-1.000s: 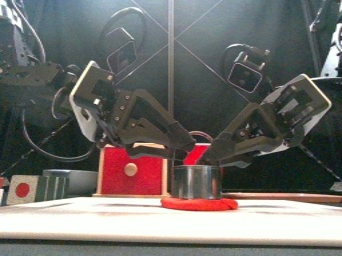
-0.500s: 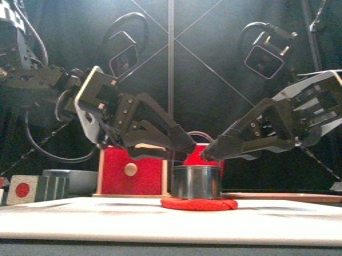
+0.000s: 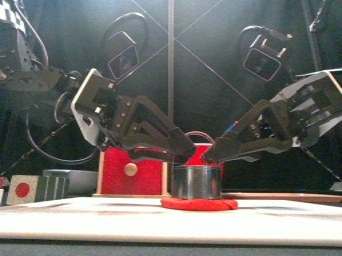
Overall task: Get the cutter from the drawer then cut the dough then place the extra dough in the bowl
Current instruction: Cut the dough
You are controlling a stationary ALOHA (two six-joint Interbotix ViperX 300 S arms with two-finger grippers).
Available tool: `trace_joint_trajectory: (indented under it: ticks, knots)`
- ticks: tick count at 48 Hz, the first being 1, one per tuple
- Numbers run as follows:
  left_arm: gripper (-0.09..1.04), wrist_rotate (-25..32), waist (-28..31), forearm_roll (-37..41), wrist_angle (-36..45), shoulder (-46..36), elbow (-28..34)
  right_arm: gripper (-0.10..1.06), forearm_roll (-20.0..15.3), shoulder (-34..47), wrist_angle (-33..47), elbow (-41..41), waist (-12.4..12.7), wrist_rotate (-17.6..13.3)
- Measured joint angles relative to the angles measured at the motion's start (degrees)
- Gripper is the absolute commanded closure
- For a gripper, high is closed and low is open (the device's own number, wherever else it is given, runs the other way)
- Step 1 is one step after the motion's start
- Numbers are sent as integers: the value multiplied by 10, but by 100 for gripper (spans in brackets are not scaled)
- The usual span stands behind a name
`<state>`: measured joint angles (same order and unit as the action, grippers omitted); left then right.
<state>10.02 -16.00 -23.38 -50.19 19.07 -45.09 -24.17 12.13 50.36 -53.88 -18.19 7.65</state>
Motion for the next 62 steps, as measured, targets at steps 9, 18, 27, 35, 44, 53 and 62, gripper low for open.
trace_joint_trajectory:
  ticks: [9, 18, 27, 35, 44, 53, 62]
  knots:
    - [17, -1, 1, 0, 0, 0, 3, 18, -3, -11, -31, 10, 0, -1]
    - [18, -1, 1, 0, 13, 0, 4, 19, -2, -34, -66, 12, 7, 1]
    - [20, 1, 2, 0, 40, 0, 6, 23, -3, -35, -76, 12, 18, 0]
    - [28, 2, 4, 0, 47, -1, 7, 37, -2, -35, -78, 11, 24, 0]
    - [36, 2, 3, 6, 49, -1, 7, 47, 0, -35, -83, 11, 25, 4]
    - [40, 2, 4, 12, 51, -1, 7, 48, 0, -34, -99, 12, 25, -2]
    - [40, 0, 4, 14, 62, 0, 5, 49, -7, -30, -128, 20, 25, -3]
